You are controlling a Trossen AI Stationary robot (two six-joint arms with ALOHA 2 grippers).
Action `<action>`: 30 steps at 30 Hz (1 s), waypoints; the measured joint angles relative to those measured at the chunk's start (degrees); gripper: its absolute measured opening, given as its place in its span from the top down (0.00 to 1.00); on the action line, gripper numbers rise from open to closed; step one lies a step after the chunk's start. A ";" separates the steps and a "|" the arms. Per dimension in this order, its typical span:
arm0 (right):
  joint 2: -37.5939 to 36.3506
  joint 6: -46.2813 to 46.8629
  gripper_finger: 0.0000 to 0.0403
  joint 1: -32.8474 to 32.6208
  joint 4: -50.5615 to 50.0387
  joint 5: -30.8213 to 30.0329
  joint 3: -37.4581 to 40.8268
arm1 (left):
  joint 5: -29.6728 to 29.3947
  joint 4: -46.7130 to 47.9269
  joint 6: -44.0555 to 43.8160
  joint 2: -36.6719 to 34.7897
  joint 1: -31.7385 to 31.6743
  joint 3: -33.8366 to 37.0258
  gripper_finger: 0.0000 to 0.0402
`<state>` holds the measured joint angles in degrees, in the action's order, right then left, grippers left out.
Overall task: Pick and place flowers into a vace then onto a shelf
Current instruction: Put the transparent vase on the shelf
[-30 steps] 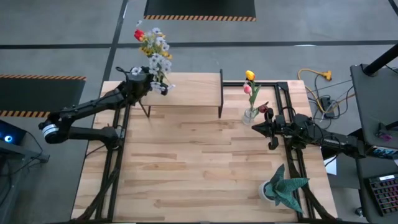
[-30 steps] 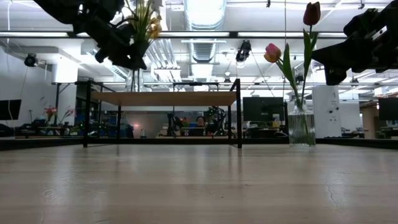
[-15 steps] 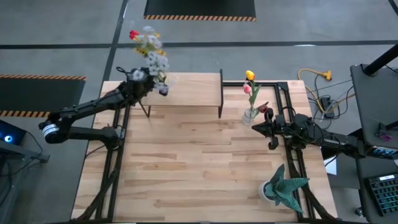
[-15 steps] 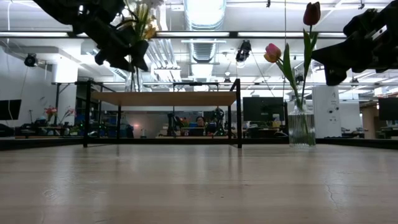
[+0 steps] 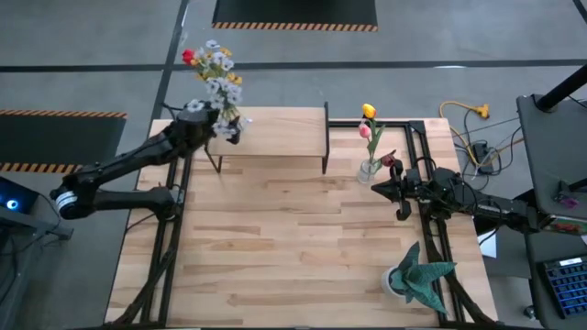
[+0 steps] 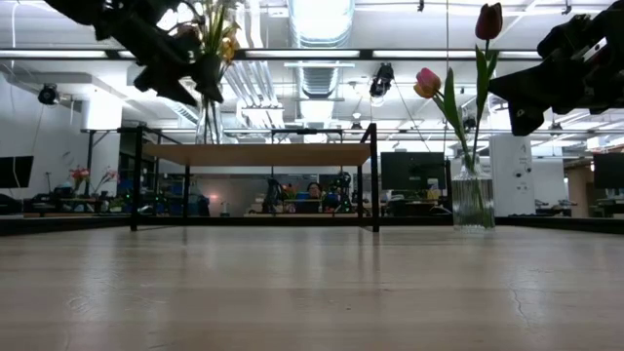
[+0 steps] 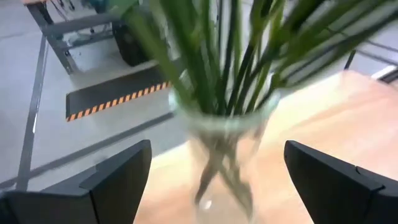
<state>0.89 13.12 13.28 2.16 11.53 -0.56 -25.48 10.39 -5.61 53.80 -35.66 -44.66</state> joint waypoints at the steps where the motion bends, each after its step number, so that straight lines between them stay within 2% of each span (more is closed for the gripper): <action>1: 0.00 0.42 0.98 -0.01 0.00 0.02 0.00 | 0.18 1.85 -0.57 -1.13 0.02 0.00 0.13; 5: 0.00 7.55 0.98 0.00 0.01 0.02 0.00 | 3.91 8.91 -3.79 -6.07 0.79 0.00 0.13; 10: 0.00 9.17 0.98 -0.01 0.00 0.00 0.00 | 8.80 11.39 -5.55 -12.46 4.35 0.10 0.13; 17: 0.00 8.94 0.98 0.00 -0.01 -0.05 0.00 | 9.29 11.24 -8.08 -20.67 13.31 1.54 0.18; 24: 0.00 9.47 0.98 0.00 0.04 -0.07 0.00 | 9.40 11.26 -9.98 -26.48 23.52 6.56 0.38; 27: 0.00 9.03 0.98 0.00 0.14 -1.08 0.00 | 10.76 11.09 -11.58 -29.14 27.12 9.64 0.51; 30: 0.01 9.27 0.98 0.02 0.14 -4.57 0.00 | 12.59 6.65 -13.57 -32.22 29.55 14.34 0.67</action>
<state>0.90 22.39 13.30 2.31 6.96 -0.55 -12.88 17.04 -19.18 21.58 -6.11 -30.33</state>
